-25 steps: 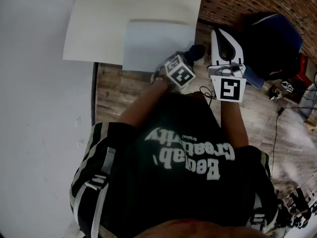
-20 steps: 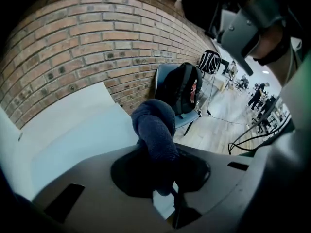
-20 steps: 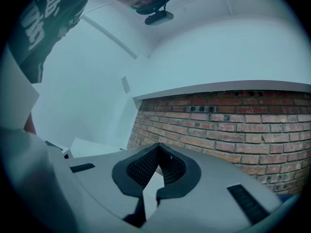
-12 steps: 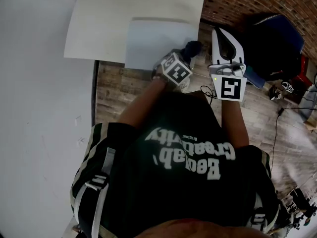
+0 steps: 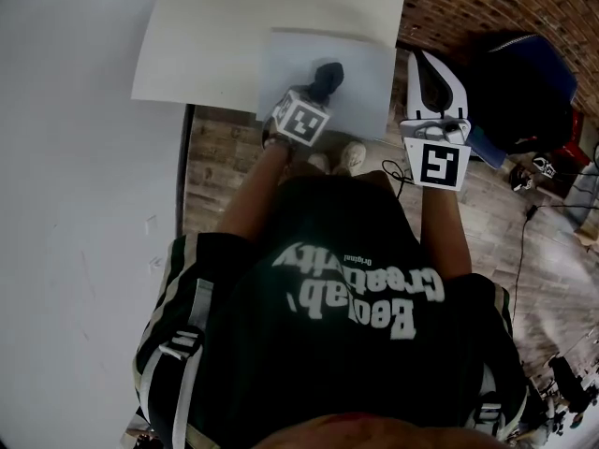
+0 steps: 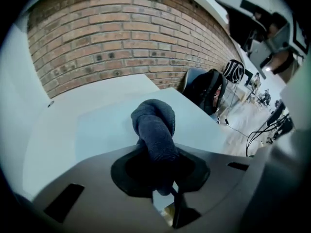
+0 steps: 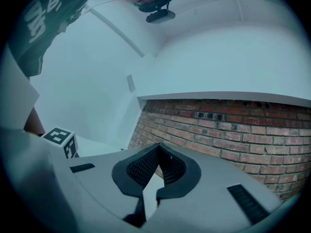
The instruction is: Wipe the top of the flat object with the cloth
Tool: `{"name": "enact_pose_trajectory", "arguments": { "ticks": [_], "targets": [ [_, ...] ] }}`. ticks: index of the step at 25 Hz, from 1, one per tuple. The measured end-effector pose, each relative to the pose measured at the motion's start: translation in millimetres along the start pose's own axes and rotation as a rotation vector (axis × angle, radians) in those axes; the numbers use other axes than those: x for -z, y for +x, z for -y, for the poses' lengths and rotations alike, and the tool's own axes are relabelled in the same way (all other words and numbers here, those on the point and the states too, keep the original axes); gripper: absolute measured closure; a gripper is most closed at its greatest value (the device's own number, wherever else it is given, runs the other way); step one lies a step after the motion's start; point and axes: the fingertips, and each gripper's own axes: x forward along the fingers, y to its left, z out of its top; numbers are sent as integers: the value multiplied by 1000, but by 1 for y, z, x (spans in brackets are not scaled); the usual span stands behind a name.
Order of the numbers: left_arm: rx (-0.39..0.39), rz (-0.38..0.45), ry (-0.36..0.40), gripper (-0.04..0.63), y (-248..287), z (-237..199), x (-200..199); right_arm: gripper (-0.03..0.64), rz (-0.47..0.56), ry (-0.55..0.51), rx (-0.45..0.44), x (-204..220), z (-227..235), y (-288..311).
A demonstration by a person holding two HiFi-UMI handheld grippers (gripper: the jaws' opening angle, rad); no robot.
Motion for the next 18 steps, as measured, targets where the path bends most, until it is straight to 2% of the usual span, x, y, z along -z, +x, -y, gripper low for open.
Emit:
{"name": "enact_pose_trajectory", "arguments": {
  "ticks": [5,10,13,18],
  "targets": [
    [-68,-10,-76,525,-27,-53,38,626,-5,10,1,-12,-27,-1],
    [-104,-11,-124,525,-47,-85,69,626,-7,11,9,-24,-48,-3],
    [-124,-1,-120,525,-57,-99,76,626,-12,2,23,-28,-56,-6],
    [-106,-6,-92,525,-58,-96,85,626,-23,-20,42,-33,-65,-17]
  ]
}}
